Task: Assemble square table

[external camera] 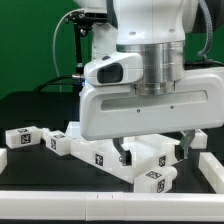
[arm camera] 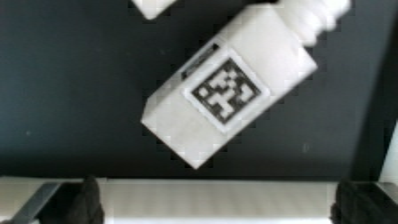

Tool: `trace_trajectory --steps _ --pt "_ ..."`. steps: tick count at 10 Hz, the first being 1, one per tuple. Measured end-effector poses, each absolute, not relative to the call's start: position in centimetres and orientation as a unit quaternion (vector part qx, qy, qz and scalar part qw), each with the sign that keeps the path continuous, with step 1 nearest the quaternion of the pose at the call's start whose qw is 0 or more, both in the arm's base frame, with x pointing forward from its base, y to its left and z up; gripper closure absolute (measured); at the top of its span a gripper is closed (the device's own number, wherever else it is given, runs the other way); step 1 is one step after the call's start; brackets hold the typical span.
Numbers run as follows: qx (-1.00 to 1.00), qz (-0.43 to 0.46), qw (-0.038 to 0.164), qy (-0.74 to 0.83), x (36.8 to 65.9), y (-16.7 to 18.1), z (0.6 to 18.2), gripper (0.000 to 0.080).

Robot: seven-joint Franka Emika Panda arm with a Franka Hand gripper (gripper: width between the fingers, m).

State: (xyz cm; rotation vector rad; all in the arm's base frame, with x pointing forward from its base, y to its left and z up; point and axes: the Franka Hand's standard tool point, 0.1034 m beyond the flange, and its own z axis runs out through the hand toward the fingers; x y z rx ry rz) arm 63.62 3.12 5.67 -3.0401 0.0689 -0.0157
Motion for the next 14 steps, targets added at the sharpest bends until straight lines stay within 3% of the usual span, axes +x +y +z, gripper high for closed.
trace_trajectory --steps 5,7,10,12,14 --pt "-0.998 -0.001 0.051 0.024 63.4 3.1 5.1 0.015" --pt "-0.995 0.012 0.066 0.08 62.8 2.6 3.6 0.015" --pt "-0.995 0.016 0.063 0.081 62.2 2.6 2.0 0.015" --pt "-0.995 0.015 0.063 0.082 62.3 3.2 1.9 0.015" --pt "-0.995 0.015 0.063 0.082 62.3 3.2 1.9 0.0393"
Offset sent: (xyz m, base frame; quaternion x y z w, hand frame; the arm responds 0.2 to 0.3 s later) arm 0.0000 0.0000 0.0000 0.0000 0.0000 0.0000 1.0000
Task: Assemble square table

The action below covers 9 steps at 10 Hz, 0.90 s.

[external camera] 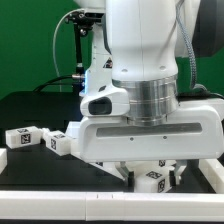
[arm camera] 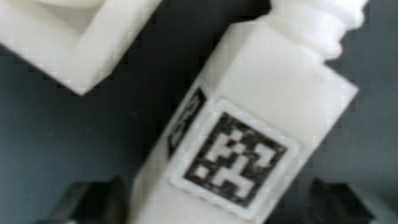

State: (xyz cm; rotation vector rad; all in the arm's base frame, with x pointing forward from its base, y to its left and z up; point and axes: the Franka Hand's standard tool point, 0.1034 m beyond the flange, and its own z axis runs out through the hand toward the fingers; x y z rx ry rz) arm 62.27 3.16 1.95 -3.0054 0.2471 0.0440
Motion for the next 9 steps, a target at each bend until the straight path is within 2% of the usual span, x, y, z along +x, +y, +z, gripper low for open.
trace_trajectory --steps 1,2,6,7,9 --pt "-0.995 0.014 0.063 0.082 62.3 3.2 2.0 0.0393" --pt "-0.995 0.014 0.063 0.082 62.3 3.2 1.9 0.0513" --pt "-0.989 0.019 0.066 0.128 62.7 5.5 2.5 0.0513" --pt "-0.99 0.019 0.067 0.122 62.8 5.5 3.1 0.0513" --pt "-0.992 0.012 0.07 0.106 62.7 6.0 6.3 0.0512"
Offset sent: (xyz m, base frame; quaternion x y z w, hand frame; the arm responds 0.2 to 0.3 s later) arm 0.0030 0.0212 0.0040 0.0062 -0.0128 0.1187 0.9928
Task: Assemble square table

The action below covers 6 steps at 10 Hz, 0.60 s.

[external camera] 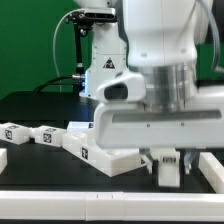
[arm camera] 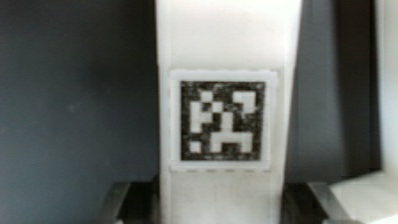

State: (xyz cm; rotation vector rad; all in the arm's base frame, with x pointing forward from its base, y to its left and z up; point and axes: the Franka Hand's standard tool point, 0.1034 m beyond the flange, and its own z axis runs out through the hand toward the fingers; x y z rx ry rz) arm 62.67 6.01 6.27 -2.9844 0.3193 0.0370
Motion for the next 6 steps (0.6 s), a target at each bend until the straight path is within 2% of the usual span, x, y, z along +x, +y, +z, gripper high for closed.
trace_trajectory --steps 1,2,6 --pt "-0.993 0.009 0.071 0.098 62.1 6.84 7.84 0.0512" --pt "-0.993 0.007 0.071 0.096 61.81 7.12 8.4 0.0512" --pt "-0.993 0.009 0.071 0.098 61.76 6.95 7.95 0.0512"
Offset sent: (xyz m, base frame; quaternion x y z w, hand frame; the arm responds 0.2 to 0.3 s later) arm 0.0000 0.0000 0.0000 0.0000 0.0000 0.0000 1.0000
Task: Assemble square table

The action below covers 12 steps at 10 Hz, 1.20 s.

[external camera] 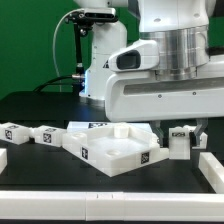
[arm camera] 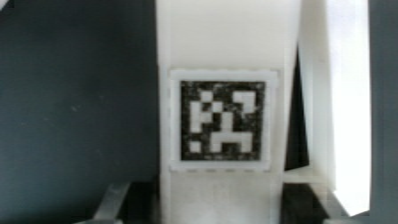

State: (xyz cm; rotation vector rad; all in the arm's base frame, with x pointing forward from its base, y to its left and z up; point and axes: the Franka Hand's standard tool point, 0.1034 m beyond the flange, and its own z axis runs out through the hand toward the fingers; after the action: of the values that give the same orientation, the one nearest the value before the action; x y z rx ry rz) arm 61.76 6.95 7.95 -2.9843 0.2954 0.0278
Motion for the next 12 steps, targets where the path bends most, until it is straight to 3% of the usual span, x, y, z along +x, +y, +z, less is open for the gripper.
trace_trajectory --steps 3,5,9,10,12 --pt "-0.997 0.0 0.069 0.043 60.1 6.1 8.9 0.0512" --pt "-0.997 0.004 0.066 0.029 58.5 1.3 8.5 0.0512" --pt "-0.997 -0.001 0.064 0.048 57.8 3.3 8.5 0.0512" --pt "-0.997 -0.01 0.065 0.044 57.9 5.0 9.2 0.0512" --pt "-0.997 -0.015 0.065 0.049 54.5 7.8 10.8 0.0512"
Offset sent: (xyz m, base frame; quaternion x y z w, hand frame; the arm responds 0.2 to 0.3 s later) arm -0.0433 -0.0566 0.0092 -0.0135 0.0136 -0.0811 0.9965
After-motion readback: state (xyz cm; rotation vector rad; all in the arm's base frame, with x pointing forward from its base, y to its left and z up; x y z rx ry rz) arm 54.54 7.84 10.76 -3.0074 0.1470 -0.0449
